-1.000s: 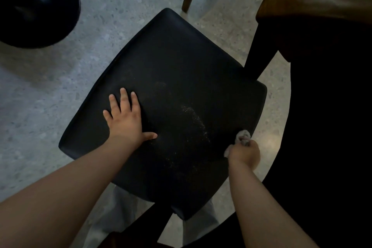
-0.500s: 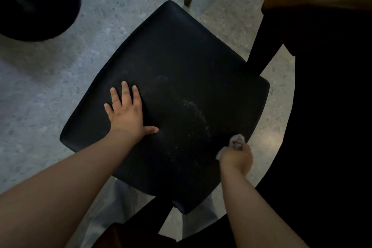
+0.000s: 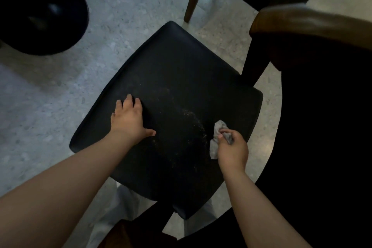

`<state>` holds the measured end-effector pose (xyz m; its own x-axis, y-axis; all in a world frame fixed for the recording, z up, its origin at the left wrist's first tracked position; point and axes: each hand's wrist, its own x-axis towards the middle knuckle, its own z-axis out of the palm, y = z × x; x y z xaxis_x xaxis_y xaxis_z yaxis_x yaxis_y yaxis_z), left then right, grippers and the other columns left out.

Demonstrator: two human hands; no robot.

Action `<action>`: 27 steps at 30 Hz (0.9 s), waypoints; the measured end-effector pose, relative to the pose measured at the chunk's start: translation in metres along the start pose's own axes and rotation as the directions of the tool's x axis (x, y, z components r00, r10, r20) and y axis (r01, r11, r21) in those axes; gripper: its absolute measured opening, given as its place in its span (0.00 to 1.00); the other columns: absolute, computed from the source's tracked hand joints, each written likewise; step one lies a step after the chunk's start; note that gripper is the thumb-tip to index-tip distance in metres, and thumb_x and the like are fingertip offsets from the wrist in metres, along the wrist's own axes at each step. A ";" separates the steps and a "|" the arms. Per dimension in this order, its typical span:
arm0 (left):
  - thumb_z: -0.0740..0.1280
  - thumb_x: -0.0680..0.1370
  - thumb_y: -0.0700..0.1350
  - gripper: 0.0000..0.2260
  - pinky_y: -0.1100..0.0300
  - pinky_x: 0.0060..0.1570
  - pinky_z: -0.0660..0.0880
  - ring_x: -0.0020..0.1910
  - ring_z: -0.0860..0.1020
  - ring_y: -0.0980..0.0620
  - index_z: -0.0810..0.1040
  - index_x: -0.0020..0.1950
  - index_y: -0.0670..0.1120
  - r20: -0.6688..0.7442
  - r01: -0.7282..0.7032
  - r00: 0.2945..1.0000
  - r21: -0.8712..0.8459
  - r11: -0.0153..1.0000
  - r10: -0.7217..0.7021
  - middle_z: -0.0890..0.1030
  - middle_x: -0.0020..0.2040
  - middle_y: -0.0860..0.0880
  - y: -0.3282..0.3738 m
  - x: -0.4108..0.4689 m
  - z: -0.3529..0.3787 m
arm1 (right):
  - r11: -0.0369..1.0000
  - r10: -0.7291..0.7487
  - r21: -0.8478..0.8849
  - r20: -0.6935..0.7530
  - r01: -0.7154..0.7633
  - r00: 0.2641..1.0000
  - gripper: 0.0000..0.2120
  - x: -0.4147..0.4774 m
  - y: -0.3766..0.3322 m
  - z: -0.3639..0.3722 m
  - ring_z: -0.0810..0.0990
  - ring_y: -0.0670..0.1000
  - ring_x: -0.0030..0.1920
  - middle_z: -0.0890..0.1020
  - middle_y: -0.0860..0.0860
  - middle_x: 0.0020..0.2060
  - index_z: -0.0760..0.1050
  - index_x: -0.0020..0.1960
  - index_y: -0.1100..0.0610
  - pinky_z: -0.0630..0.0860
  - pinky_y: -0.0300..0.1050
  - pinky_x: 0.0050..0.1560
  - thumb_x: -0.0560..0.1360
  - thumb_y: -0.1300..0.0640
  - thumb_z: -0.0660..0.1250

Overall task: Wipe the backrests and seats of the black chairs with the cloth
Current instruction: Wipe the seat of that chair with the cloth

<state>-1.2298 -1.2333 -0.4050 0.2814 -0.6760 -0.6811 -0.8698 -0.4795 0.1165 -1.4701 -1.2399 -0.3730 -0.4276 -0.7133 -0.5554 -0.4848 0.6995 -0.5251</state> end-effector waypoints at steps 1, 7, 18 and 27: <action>0.77 0.67 0.60 0.53 0.43 0.75 0.58 0.78 0.52 0.38 0.49 0.80 0.45 -0.002 -0.008 1.000 -0.026 1.000 0.008 0.51 0.79 0.42 0.000 -0.003 -0.006 | 1.000 -0.015 0.000 -0.003 0.015 1.000 0.08 -0.002 -0.004 -0.004 0.73 0.44 0.46 0.76 0.45 0.48 0.78 0.57 0.54 0.66 0.34 0.38 0.79 0.59 0.65; 0.74 0.73 0.55 0.33 0.53 0.65 0.70 0.66 0.72 0.43 0.66 0.73 0.45 -0.014 -0.080 0.997 -0.162 0.984 0.079 0.70 0.68 0.42 0.007 -0.054 -0.040 | 0.990 -0.142 -0.003 0.021 0.142 0.990 0.07 -0.024 -0.042 -0.029 0.75 0.45 0.51 0.78 0.46 0.52 0.79 0.56 0.54 0.69 0.38 0.49 0.79 0.60 0.66; 0.71 0.75 0.56 0.26 0.58 0.58 0.71 0.62 0.75 0.50 0.71 0.71 0.49 -0.189 -0.066 0.982 -0.361 0.930 -0.003 0.75 0.64 0.49 0.015 -0.172 -0.114 | 0.887 -0.434 -0.035 0.277 0.461 0.857 0.05 -0.092 -0.137 -0.111 0.76 0.39 0.43 0.80 0.44 0.44 0.78 0.50 0.49 0.68 0.32 0.41 0.78 0.58 0.66; 0.70 0.76 0.57 0.25 0.54 0.62 0.74 0.63 0.75 0.53 0.71 0.71 0.51 -0.242 0.019 0.956 -0.516 0.856 -0.167 0.76 0.65 0.52 0.015 -0.263 -0.129 | 0.778 -0.519 -0.065 0.493 0.625 0.698 0.02 -0.142 -0.170 -0.161 0.76 0.38 0.43 0.79 0.44 0.44 0.77 0.48 0.50 0.69 0.34 0.41 0.78 0.57 0.67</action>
<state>-1.2649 -1.1350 -0.1314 0.5118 -0.7015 -0.4960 -0.5301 -0.7122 0.4602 -1.4495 -1.2652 -0.1013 0.3298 -0.8388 -0.4331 -0.6939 0.0957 -0.7137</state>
